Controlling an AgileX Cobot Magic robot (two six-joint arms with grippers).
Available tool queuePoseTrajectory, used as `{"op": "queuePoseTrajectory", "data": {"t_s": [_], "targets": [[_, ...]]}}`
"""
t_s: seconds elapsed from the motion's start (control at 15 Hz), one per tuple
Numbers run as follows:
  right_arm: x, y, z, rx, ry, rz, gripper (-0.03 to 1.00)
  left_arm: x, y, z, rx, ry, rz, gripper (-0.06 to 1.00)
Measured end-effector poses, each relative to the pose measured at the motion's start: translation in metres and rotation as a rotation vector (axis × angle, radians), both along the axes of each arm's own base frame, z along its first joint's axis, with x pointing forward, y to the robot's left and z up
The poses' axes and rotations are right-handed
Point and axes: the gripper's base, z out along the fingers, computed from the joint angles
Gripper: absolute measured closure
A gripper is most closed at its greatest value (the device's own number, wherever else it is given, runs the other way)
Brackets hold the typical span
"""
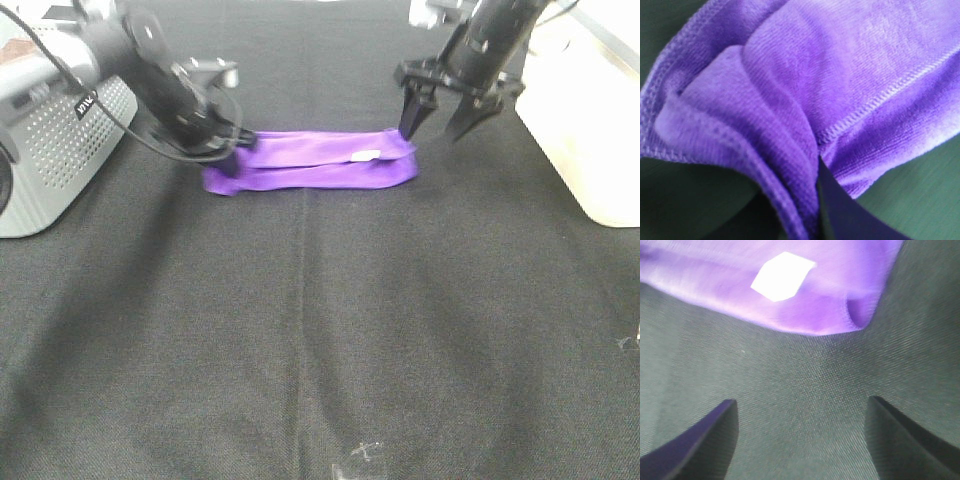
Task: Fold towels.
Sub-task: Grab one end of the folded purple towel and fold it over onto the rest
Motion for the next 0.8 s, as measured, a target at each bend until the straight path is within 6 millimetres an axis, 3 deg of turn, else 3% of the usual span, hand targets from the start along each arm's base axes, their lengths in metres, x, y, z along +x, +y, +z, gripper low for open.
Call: {"op": "queuePoseTrajectory", "data": {"t_s": [0.27,0.47,0.53,0.8], "targets": [[0.0,-0.002,0.003,-0.018,-0.011,0.002,0.26,0.006,0.013,0.046,0.0,-0.092,0.02,0.89],[-0.001,-0.002,0.006,-0.022,-0.018,0.002,0.26,-0.002,-0.023,0.056,-0.071,-0.14,-0.115,0.89],[-0.002,-0.003,0.014,-0.02,-0.031,0.002,0.26,-0.007,-0.049,0.052,-0.089,-0.16,-0.161,0.89],[-0.015,-0.005,0.067,-0.002,-0.135,0.001,0.26,-0.012,-0.099,0.031,-0.156,-0.239,-0.186,0.89]]}}
